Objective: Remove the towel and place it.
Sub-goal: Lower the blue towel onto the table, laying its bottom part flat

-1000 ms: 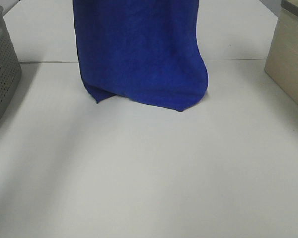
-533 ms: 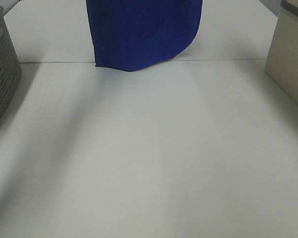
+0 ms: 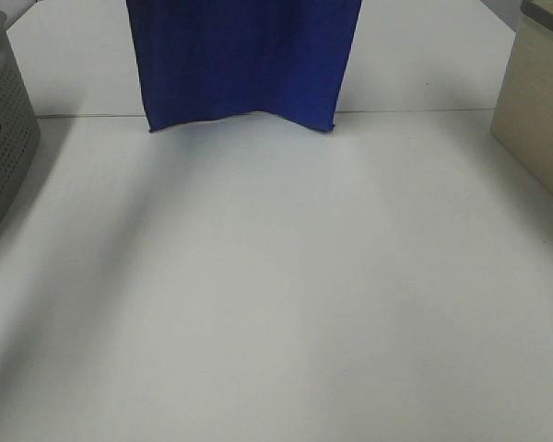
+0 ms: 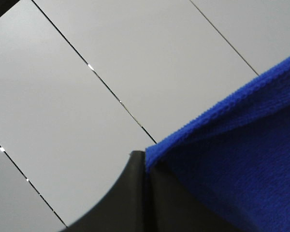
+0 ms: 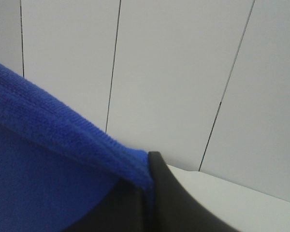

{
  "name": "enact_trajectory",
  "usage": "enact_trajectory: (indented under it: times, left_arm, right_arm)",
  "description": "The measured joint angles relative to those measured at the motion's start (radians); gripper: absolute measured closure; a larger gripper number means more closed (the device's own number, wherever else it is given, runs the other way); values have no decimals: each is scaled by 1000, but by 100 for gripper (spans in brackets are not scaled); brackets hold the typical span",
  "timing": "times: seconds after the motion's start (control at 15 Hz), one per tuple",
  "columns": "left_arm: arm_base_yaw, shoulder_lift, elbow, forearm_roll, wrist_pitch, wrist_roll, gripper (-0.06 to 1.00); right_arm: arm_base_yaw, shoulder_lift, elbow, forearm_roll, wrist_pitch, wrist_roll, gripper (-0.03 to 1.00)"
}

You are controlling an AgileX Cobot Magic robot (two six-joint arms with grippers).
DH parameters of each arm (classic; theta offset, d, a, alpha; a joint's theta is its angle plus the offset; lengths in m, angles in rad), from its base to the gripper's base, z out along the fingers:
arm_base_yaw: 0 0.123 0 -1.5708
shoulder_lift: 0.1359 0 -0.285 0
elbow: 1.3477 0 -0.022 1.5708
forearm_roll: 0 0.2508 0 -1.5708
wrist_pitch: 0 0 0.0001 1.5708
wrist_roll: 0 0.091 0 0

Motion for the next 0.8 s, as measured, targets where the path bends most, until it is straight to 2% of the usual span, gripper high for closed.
enact_trajectory:
  times: [0.33,0.6,0.8]
  left_arm:
    - [1,21,0,8,4,0,94]
    - [1,21,0,-1,55,0,94]
    - [-17,11,0,-95,255,5,94]
  right_arm:
    - [0,0,0,-2,17,-18,95]
    - [0,1,0,-1,34,-20,95]
    - [0,1,0,3,133,-26,95]
